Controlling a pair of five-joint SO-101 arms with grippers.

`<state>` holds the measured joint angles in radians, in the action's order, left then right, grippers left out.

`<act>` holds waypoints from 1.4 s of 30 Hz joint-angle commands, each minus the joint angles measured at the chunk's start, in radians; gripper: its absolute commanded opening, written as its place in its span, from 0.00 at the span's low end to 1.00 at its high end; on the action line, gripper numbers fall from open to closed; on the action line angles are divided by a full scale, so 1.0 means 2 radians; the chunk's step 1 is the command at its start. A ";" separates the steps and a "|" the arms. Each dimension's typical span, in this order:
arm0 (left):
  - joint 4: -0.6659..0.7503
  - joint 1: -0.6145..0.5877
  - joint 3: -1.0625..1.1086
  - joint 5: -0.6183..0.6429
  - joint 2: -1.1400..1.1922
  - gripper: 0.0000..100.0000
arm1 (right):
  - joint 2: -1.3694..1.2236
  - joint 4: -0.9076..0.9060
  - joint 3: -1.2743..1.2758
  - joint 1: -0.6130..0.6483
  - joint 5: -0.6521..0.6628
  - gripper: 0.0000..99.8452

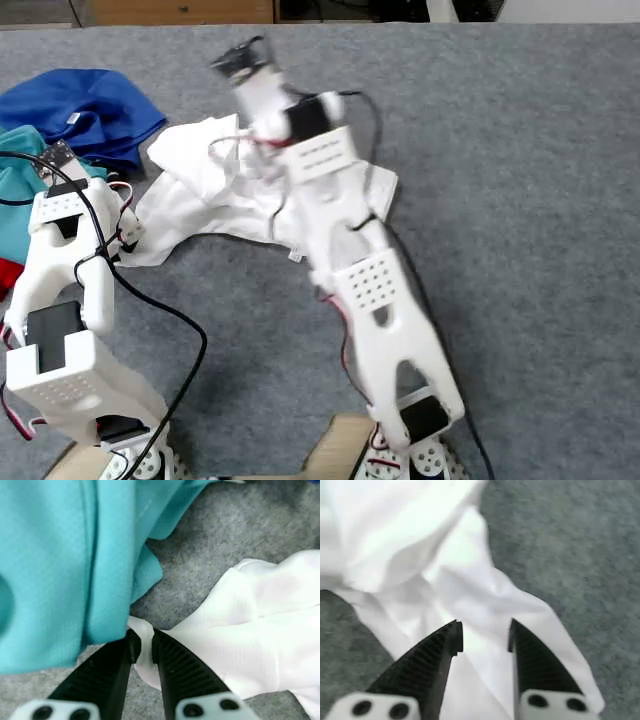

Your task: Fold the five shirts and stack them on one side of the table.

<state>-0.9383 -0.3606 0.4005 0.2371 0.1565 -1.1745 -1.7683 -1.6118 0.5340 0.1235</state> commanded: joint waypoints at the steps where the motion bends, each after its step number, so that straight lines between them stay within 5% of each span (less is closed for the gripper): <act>1: 0.005 -0.007 -0.003 0.005 -0.024 0.02 | 0.007 -0.008 -0.003 0.043 -0.030 0.26; 9: 0.004 -0.007 -0.003 0.005 -0.025 0.02 | 0.004 0.008 -0.023 0.089 -0.033 0.26; 21: 0.005 -0.007 -0.003 0.005 -0.025 0.02 | -0.043 0.117 0.067 0.072 -0.032 0.24; 27: 0.005 -0.007 -0.003 0.005 -0.025 0.02 | -0.029 0.117 0.066 0.036 -0.029 0.01; 42: 0.005 -0.002 -0.003 0.003 -0.025 0.02 | 0.032 0.078 0.066 -0.100 -0.029 0.00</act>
<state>-0.9383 -0.3606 0.4005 0.2371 0.1565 -1.2221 -1.5996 -1.4784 0.4035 0.0667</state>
